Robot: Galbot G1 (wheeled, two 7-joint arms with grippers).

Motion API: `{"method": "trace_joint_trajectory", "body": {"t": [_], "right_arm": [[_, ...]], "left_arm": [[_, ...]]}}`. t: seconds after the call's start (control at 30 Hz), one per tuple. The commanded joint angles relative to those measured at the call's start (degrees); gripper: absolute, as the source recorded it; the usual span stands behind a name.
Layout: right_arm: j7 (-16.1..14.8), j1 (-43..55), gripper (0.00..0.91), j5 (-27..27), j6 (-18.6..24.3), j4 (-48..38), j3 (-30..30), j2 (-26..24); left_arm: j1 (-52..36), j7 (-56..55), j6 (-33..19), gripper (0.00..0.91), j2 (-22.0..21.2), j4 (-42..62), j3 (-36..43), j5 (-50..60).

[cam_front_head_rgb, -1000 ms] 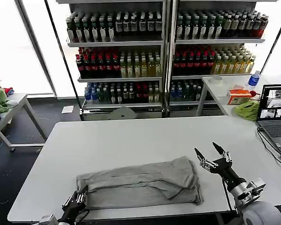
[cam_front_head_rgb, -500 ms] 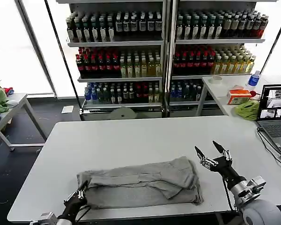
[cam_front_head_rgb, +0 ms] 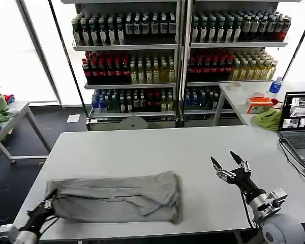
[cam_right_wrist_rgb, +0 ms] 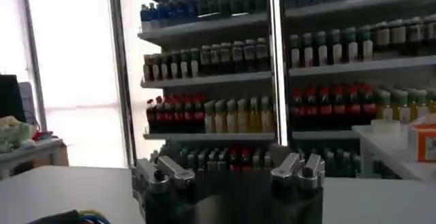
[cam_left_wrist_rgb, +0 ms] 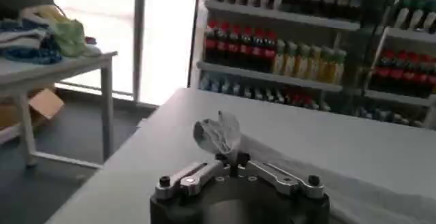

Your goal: Fold and organize the clothes.

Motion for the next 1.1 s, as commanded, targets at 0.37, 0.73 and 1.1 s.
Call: {"method": "trace_joint_trajectory", "body": {"t": [0.37, 0.73, 1.1], "right_arm": [[0.23, -2.99, 0.907, 0.28, 0.33, 1.92, 2.15, 0.25], [0.46, -7.35, 0.907, -0.75, 0.07, 3.35, 5.17, 1.95], [0.48, -8.9, 0.907, -1.95, -0.3, 3.24, 6.22, 3.42]], "left_arm": [[-1.72, -3.14, 6.5, 0.01, 14.78, -5.6, -2.23, -19.97], [-10.31, -12.88, 8.56, 0.01, 13.12, -11.97, 28.34, -20.14], [-12.28, -15.68, 8.77, 0.01, 10.92, -8.94, 41.2, -19.08]]}}
